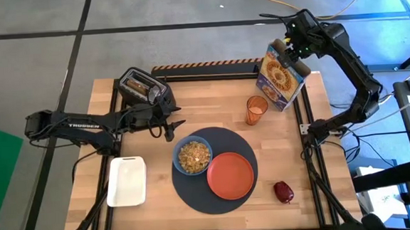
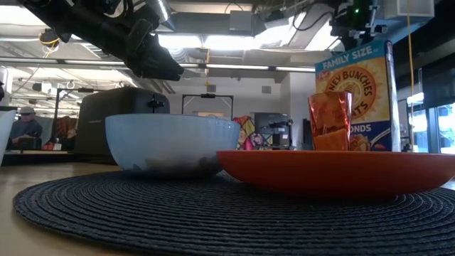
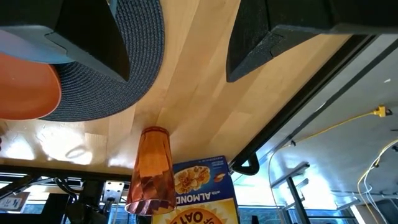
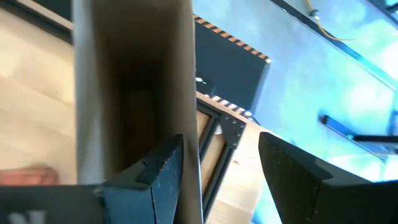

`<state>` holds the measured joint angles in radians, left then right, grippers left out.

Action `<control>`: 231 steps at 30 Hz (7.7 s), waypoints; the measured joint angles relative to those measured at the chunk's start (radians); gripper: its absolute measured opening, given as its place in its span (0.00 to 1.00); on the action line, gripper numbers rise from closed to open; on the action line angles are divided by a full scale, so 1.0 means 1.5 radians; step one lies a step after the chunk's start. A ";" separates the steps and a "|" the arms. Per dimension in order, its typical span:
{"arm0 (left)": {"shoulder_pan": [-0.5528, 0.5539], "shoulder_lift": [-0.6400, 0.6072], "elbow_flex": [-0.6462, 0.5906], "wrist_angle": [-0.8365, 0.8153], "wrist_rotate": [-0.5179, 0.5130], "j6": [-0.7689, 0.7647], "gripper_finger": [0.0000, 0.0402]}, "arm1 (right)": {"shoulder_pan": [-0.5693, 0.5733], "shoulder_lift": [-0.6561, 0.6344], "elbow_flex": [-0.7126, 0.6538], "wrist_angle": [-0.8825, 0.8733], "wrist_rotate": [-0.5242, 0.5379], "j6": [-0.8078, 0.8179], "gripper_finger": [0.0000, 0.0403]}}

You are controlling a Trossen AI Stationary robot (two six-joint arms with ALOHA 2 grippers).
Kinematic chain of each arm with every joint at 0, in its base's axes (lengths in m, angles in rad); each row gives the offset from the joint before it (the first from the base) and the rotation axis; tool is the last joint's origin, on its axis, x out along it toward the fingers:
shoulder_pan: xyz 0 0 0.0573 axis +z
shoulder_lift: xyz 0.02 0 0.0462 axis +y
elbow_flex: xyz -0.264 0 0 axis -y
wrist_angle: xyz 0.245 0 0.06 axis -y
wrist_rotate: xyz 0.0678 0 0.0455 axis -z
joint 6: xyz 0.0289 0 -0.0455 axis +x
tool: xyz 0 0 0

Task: Arrange a breakfast setting
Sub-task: Adjust the cereal box, then put the toasted bread on the orange plate

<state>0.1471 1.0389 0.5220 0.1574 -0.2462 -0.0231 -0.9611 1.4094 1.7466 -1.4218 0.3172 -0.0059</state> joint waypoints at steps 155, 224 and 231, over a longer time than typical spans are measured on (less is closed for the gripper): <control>0.000 0.000 0.000 -0.011 -0.005 0.000 0.65 | 0.801 -0.068 -0.509 0.742 0.020 -0.017 0.49; -0.011 0.014 0.046 0.124 -0.012 0.071 0.65 | 0.788 -0.069 -0.841 1.422 0.114 -0.056 0.49; 0.053 -0.056 0.294 -0.324 -0.096 0.052 0.65 | 0.788 -0.069 -0.841 1.423 0.109 -0.051 0.49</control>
<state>0.2271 0.9543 0.9633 -0.3285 -0.3905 0.0547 0.2203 1.3064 0.4858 0.7121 0.4803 -0.0829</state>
